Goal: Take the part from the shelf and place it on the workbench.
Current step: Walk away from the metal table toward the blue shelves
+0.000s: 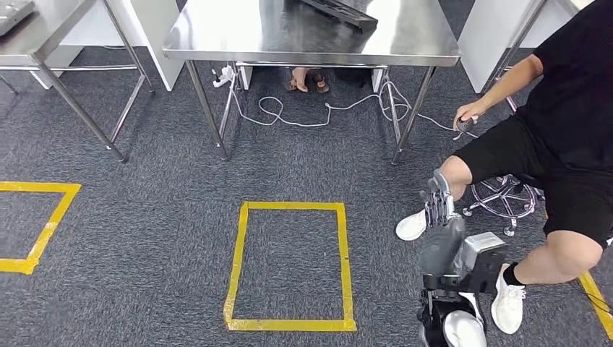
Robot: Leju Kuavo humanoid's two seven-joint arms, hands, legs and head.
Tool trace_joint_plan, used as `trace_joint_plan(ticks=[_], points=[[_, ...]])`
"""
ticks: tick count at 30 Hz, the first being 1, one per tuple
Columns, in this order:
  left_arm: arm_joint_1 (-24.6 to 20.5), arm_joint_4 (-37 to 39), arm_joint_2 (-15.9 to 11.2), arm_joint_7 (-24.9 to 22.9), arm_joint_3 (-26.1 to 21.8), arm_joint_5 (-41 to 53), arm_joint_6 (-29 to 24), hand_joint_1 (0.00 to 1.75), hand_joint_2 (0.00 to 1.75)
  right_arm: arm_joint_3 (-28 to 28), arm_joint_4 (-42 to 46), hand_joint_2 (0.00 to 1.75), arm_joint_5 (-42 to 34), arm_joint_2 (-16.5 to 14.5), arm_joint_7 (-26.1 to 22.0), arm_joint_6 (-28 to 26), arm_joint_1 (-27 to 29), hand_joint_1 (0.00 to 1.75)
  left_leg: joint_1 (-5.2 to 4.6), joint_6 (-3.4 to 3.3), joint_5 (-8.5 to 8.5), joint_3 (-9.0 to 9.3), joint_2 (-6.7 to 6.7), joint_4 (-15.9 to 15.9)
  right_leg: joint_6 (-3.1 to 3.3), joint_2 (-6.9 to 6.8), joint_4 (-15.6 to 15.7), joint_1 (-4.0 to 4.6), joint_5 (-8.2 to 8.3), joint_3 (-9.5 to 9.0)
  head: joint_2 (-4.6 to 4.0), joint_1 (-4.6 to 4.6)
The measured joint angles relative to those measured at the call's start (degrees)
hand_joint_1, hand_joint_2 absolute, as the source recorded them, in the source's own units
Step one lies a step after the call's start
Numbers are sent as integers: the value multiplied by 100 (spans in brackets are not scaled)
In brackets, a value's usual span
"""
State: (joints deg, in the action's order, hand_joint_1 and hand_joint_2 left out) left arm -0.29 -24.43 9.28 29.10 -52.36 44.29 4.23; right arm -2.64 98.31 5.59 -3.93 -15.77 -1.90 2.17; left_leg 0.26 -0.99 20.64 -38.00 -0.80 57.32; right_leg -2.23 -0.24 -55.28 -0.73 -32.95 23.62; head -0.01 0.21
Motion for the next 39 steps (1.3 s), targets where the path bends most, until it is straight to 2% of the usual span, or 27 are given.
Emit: trace_joint_plan(ticks=[2, 3, 4, 6, 7, 8, 9, 10, 12, 13, 14, 16, 18, 20, 22, 23, 24, 25, 27, 29, 31, 33, 34, 35, 37, 38, 39], points=[[20, -59, 16, -55, -79, 92, 86, 0, 0, 15, -590, 0, 938, 27, 332, -361, -16, 0, 49, 70, -35, -19, 3, 2, 130, -1, 33, -12, 34, 40, 0, -24], [29, -74, 20, -76, -115, 135, 124, 0, 0, 37, -937, 0, 1264, 39, 467, -474, -22, 0, 77, 95, 79, -51, 11, 67, 201, -12, 35, -25, 81, 64, 0, -27], [38, -82, 26, -88, -148, 168, 150, 0, 0, 67, -1292, 0, 1468, 46, 542, -545, -29, 0, 98, 119, 300, -111, 22, 231, 266, -25, 39, -39, 135, 101, -1, -35], [46, -88, 37, -99, -204, 213, 171, 0, 0, 125, -1902, 0, 1604, 50, 562, -604, -52, 0, 110, 157, 897, -291, 42, 860, 340, -44, 35, -29, 236, 202, -2, -43], [46, -90, 42, -99, -227, 229, 172, 0, 0, 149, -2145, 0, 1626, 52, 593, -619, -65, 0, 111, 176, 1085, -374, 48, 1226, 346, -48, 30, -20, 279, 256, -2, -48], [45, -91, 42, -101, -244, 244, 172, 0, 0, 184, -2380, 0, 1659, 54, 678, -629, -84, 0, 112, 186, 1137, -404, 50, 1493, 337, -49, 25, -12, 317, 296, -2, -48], [43, -93, 40, -106, -257, 264, 172, 0, 0, 235, -2653, 0, 1699, 57, 812, -634, -112, 0, 112, 185, 1079, -346, 51, 1578, 323, -47, 21, -6, 347, 325, -1, -49], [40, -94, 38, -117, -265, 288, 172, 0, 0, 300, -2948, 0, 1748, 63, 955, -639, -152, 0, 112, 171, 946, -178, 52, 1429, 307, -46, 18, -3, 369, 338, -1, -50], [26, -94, 22, -149, -278, 341, 173, 0, 0, 468, -3756, 0, 1878, 96, 1135, -643, -263, 0, 107, 119, 701, 390, 76, 647, 278, -49, 8, 8, 393, 358, -1, -49], [18, -92, 11, -167, -283, 364, 173, 0, 0, 545, -4210, 0, 1948, 127, 1138, -643, -323, 0, 98, 92, 645, 617, 91, 298, 261, -55, 3, 19, 401, 378, -1, -45], [14, -88, -3, -182, -287, 377, 172, 0, 0, 608, -4677, 0, 2017, 162, 1094, -641, -381, 0, 82, 67, 638, 751, 103, 69, 240, -61, -2, 31, 412, 391, -1, -44], [5, -68, -32, -200, -303, 388, 166, 0, 0, 676, -5494, 0, 2142, 224, 1002, -623, -488, 0, 48, 19, 652, 757, 103, -27, 180, -65, 0, 43, 449, 424, -1, -44], [-23, -31, -53, -203, -329, 404, 150, 0, 0, 697, -6195, 0, 2317, 287, 1026, -546, -575, 0, 54, -73, 598, 739, 85, -108, 129, -57, -90, 42, 399, 503, -1, -42], [-58, 17, -70, -199, -344, 428, 125, 0, 0, 693, -6757, 0, 2505, 346, 1163, -424, -644, 0, 66, -164, 530, 711, 70, -175, 142, -37, -562, 31, 140, 760, -2, -29], [-74, 77, -97, -189, -348, 441, 97, 0, 0, 674, -7183, 0, 2647, 384, 1361, -278, -688, 0, 51, -194, 498, 655, 64, -173, 164, -18, -1356, 9, -187, 1146, -1, -22], [-75, 112, -109, -182, -348, 445, 83, 0, 0, 657, -7363, 0, 2710, 403, 1475, -204, -699, 0, 45, -195, 484, 632, 63, -170, 146, -14, -1641, 0, -271, 1273, -1, -22], [-76, 151, -122, -172, -349, 448, 68, 0, 0, 635, -7517, 0, 2767, 423, 1596, -133, -705, 0, 43, -188, 471, 613, 62, -164, 104, -12, -1706, -10, -259, 1290, -1, -21], [-78, 189, -132, -162, -349, 452, 54, 0, 0, 614, -7648, 0, 2806, 442, 1706, -74, -710, 0, 44, -178, 459, 599, 62, -155, 49, -13, -1528, -22, -159, 1183, 0, -20], [-90, 261, -149, -145, -349, 457, 35, 0, 0, 581, -7857, 0, 2840, 470, 1877, -1, -729, 0, 39, -145, 450, 571, 61, -110, -43, -17, -699, -56, 147, 748, 0, -19], [-116, 319, -172, -134, -348, 460, 9, 0, 0, 554, -8017, 0, 2858, 485, 1991, 35, -744, 0, 16, -85, 461, 544, 57, -51, -26, -8, -130, -58, 319, 486, 0, -27], [-144, 370, -197, -128, -347, 468, -17, 0, 0, 528, -8155, 0, 2895, 488, 2077, 70, -733, 0, 16, -11, 457, 533, 41, -35, 60, 15, -70, -27, 354, 490, -1, -35], [-161, 418, -221, -126, -346, 484, -34, 0, 0, 513, -8265, 0, 2913, 484, 2140, 96, -717, 0, 56, 59, 502, 498, 28, 21, 154, 45, -64, -54, 405, 499, -1, -37], [-166, 440, -229, -126, -346, 492, -42, 0, 0, 509, -8304, 0, 2913, 481, 2160, 98, -712, 0, 73, 89, 621, 441, 28, 153, 204, 65, -58, -71, 438, 502, 0, -42], [-172, 459, -237, -127, -345, 498, -46, 0, 0, 509, -8332, 0, 2912, 477, 2174, 98, -710, 0, 86, 115, 815, 341, 33, 406, 245, 87, -55, -87, 467, 507, 0, -48], [-183, 501, -252, -131, -344, 505, -54, 0, 0, 509, -8390, 0, 2910, 471, 2195, 98, -701, 0, 93, 155, 1260, 64, 40, 1149, 281, 140, -66, -67, 497, 536, 0, -55], [-187, 524, -264, -132, -344, 510, -56, 0, 0, 509, -8418, 0, 2909, 467, 2202, 95, -692, 0, 93, 166, 1385, -40, 41, 1459, 284, 172, -73, -59, 503, 549, -1, -54], [-190, 549, -274, -134, -343, 517, -58, 0, 0, 509, -8443, 0, 2909, 463, 2209, 93, -682, 0, 93, 168, 1399, -65, 42, 1592, 281, 210, -81, -54, 504, 554, -1, -54]])
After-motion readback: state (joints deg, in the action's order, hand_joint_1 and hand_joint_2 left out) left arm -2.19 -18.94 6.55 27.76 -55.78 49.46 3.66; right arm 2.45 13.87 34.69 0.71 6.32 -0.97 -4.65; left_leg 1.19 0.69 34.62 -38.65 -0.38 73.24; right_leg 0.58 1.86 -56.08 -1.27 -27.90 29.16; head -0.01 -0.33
